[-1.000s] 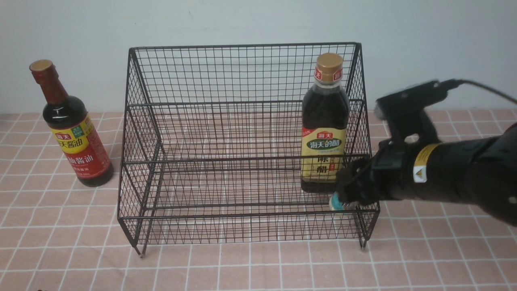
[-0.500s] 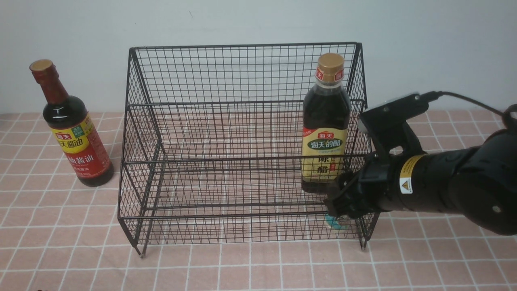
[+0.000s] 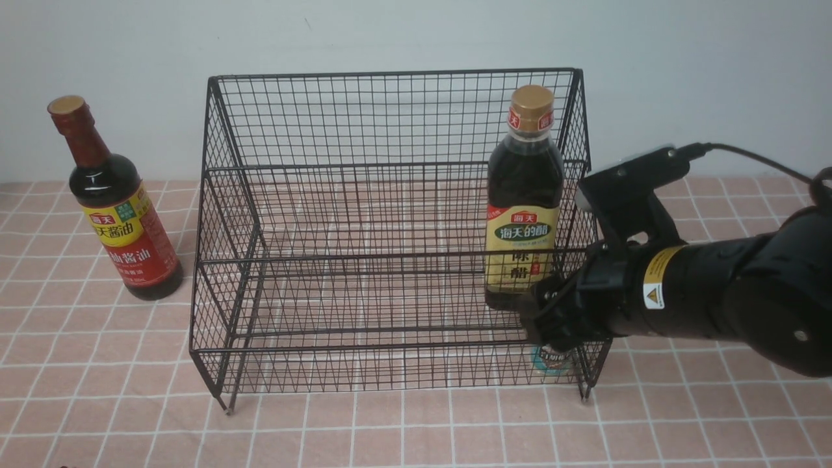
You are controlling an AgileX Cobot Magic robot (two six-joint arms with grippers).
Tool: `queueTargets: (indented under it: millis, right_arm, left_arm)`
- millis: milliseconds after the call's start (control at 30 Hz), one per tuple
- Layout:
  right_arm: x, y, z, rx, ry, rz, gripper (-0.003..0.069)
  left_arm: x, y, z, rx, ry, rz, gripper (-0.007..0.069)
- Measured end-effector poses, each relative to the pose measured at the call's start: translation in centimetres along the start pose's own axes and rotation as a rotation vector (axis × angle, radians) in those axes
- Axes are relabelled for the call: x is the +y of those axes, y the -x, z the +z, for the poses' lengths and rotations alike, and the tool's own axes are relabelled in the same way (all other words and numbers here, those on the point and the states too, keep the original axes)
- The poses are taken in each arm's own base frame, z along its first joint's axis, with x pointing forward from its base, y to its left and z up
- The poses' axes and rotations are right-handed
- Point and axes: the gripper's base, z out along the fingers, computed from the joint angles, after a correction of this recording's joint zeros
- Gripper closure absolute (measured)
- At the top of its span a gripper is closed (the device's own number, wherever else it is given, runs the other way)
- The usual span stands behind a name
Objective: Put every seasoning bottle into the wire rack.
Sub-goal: Use the left arm to grab the condiment bottle closest to it
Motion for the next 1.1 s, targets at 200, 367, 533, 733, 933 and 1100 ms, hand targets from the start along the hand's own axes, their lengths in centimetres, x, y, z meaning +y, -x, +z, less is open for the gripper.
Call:
queueTargets:
  millis: [200, 367, 533, 733, 933, 1100]
  right_arm:
    - [0.0, 3.5, -4.1, -0.103, -0.012, -0.005, 0.0166]
    - [-0.6, 6.6, -12.2, -0.217, -0.059, -0.010, 0.0235]
    - [-1.7, 6.2, -21.4, -0.337, -0.112, 0.003, 0.0517]
    - [-2.5, 1.3, -30.8, -0.577, -0.059, 0.059, 0.0663]
    - [-2.8, -5.3, -33.1, -0.799, 0.021, 0.073, 0.0671]
    - [-2.9, -8.3, -31.7, -0.875, 0.056, 0.070, 0.0671]
  left_arm:
    - [0.0, 0.0, 0.0, 0.000, 0.000, 0.000, 0.0631]
    - [0.0, 0.0, 0.0, 0.000, 0.000, 0.000, 0.0631]
    - [0.0, 0.0, 0.0, 0.000, 0.000, 0.000, 0.0631]
    - [0.0, 0.0, 0.0, 0.000, 0.000, 0.000, 0.0631]
    - [0.0, 0.0, 0.0, 0.000, 0.000, 0.000, 0.0631]
    - [0.0, 0.0, 0.0, 0.000, 0.000, 0.000, 0.0631]
